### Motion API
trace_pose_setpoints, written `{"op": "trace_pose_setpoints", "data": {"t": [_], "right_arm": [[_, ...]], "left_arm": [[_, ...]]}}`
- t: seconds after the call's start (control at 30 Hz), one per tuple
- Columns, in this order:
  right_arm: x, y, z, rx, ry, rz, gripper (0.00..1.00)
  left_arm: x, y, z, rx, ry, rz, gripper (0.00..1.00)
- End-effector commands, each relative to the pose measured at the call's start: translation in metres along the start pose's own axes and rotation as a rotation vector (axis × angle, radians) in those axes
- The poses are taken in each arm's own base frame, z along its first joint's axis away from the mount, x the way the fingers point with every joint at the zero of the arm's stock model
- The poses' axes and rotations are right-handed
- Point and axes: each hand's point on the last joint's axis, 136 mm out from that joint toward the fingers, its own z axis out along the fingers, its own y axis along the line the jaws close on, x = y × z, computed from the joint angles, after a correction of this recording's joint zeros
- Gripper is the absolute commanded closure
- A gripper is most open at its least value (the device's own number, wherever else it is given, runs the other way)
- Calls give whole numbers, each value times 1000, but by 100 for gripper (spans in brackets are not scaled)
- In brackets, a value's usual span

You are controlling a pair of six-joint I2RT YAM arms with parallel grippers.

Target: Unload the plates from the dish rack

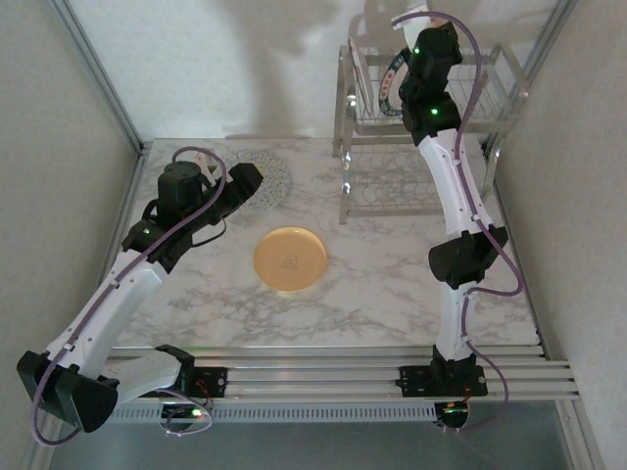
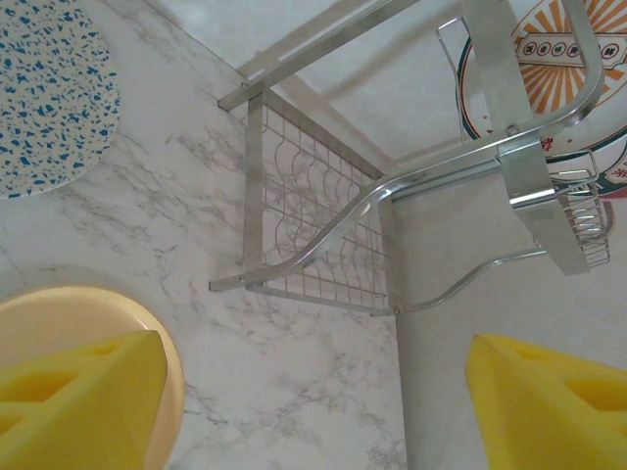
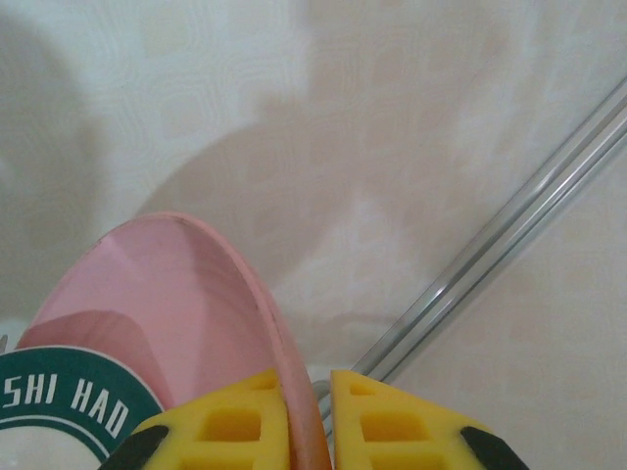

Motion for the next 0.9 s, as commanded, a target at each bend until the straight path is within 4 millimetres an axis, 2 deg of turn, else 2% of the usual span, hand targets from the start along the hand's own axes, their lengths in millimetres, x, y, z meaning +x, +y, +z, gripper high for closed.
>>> {"op": "trace_pose_setpoints", "data": {"t": [0.0, 0.33, 0.87], "right_arm": [[-30, -43, -17, 100, -75, 51, 100], [-32, -57, -21, 156, -74, -11, 100], [-34, -96, -31, 267, -61, -38, 100]], "left_arm": [[-13, -23, -8, 73, -33, -1, 20], [-15, -27, -7, 85, -31, -4, 20], [-17, -32, -6, 90, -25, 3, 20]]}}
